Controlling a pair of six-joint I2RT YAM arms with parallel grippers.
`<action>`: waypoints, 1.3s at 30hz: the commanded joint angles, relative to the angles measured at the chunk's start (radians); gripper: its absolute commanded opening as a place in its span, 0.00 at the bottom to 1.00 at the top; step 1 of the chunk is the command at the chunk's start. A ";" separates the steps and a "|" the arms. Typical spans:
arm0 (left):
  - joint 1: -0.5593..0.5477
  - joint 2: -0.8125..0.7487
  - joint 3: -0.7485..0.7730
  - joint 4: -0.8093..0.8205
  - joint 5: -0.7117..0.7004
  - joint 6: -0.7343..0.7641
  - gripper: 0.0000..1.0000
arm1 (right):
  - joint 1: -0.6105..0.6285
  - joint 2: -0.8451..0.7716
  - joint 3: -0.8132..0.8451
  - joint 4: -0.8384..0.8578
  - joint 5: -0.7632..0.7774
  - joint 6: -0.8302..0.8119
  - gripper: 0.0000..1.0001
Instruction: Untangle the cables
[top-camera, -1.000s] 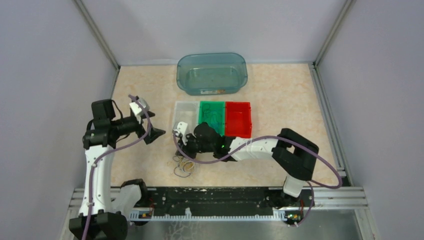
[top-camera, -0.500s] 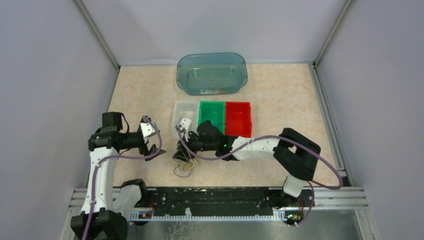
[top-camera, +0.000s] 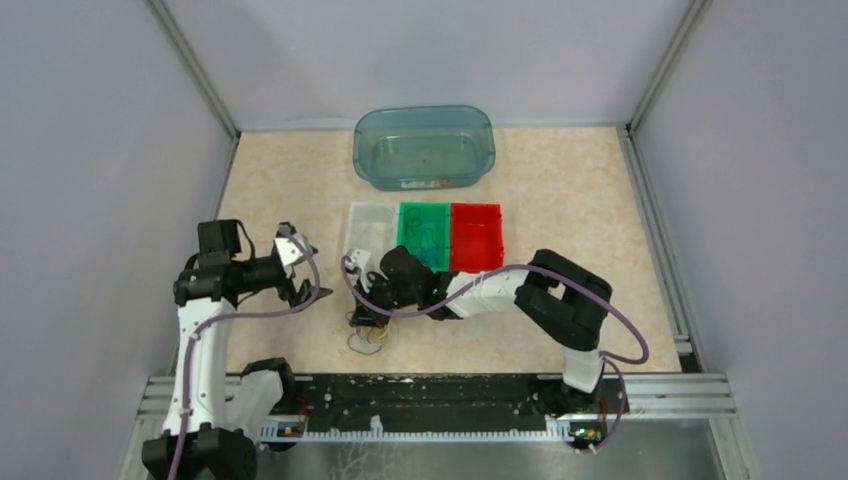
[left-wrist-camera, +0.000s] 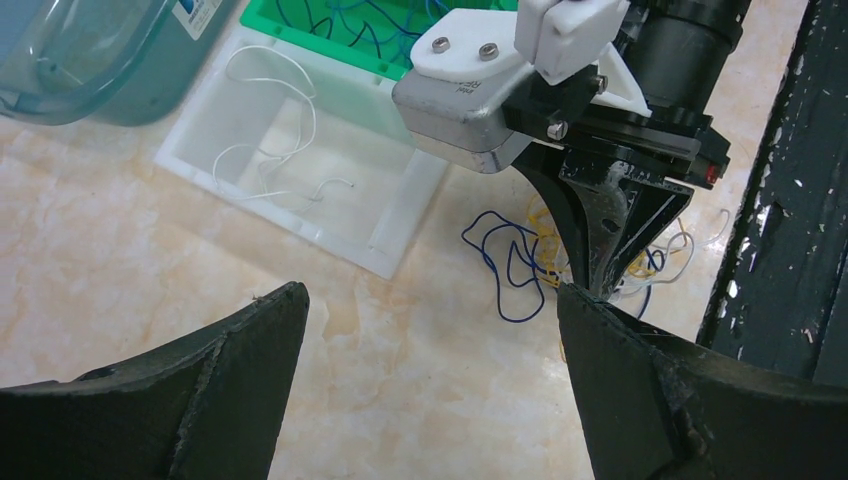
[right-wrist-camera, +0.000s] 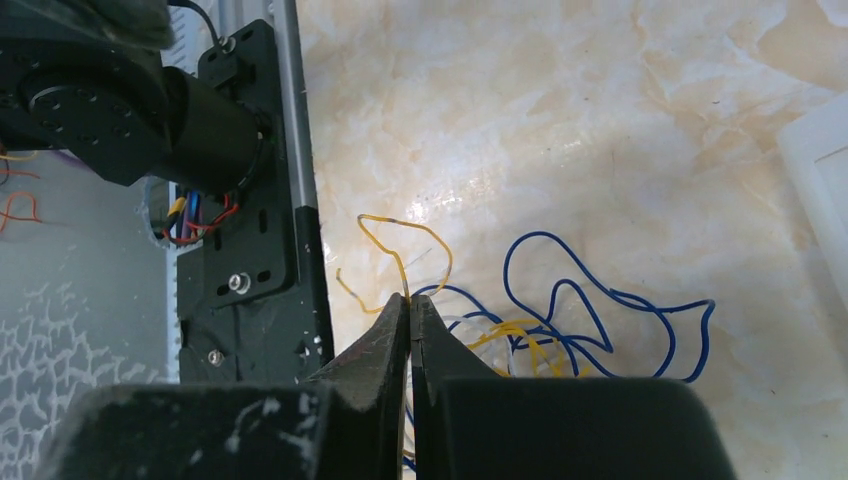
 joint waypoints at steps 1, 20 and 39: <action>0.006 -0.009 0.040 0.026 0.040 -0.028 1.00 | 0.001 -0.021 0.040 0.072 0.002 0.022 0.00; 0.003 -0.068 0.091 0.312 0.374 -0.625 1.00 | -0.109 -0.420 -0.045 0.389 0.140 0.247 0.00; -0.046 -0.152 -0.012 0.814 0.385 -1.201 0.98 | -0.015 -0.295 0.171 0.601 0.214 0.360 0.00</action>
